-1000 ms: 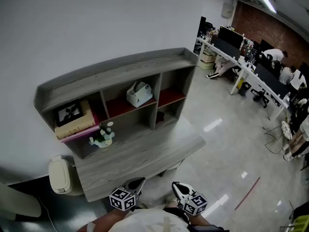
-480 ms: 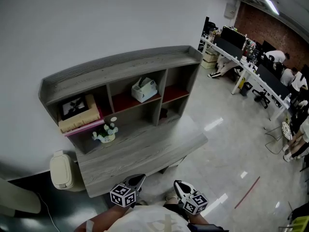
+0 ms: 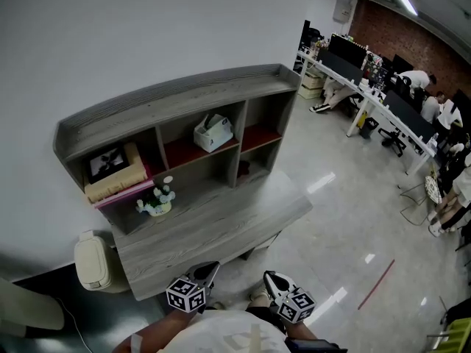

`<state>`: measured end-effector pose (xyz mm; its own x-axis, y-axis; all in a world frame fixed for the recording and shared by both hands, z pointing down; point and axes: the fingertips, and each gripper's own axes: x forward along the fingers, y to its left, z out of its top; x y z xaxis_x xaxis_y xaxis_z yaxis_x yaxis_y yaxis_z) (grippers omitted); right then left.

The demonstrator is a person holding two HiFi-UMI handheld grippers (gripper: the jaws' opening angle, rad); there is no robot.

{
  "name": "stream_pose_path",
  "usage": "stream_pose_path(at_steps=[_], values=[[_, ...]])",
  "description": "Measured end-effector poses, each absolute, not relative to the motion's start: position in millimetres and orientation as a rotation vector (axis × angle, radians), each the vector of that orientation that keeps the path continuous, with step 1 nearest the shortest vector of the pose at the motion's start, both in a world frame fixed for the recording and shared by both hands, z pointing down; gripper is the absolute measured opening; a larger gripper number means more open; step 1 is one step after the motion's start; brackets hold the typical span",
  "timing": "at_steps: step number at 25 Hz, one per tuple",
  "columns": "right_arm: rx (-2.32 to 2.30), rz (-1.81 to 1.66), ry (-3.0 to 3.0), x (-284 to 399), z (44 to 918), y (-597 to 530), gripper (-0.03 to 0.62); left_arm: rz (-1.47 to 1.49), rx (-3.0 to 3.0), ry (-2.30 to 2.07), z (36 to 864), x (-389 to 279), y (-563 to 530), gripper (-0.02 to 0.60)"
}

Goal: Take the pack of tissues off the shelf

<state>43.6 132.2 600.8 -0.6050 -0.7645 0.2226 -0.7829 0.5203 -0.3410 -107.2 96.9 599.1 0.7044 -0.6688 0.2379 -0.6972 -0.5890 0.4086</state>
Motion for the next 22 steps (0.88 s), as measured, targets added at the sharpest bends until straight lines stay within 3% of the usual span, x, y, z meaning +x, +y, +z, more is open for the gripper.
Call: stream_pose_path(at_steps=[22], values=[[1.368, 0.674, -2.694, 45, 607, 113, 0.005, 0.119, 2.423, -1.028, 609, -99, 80, 0.012]])
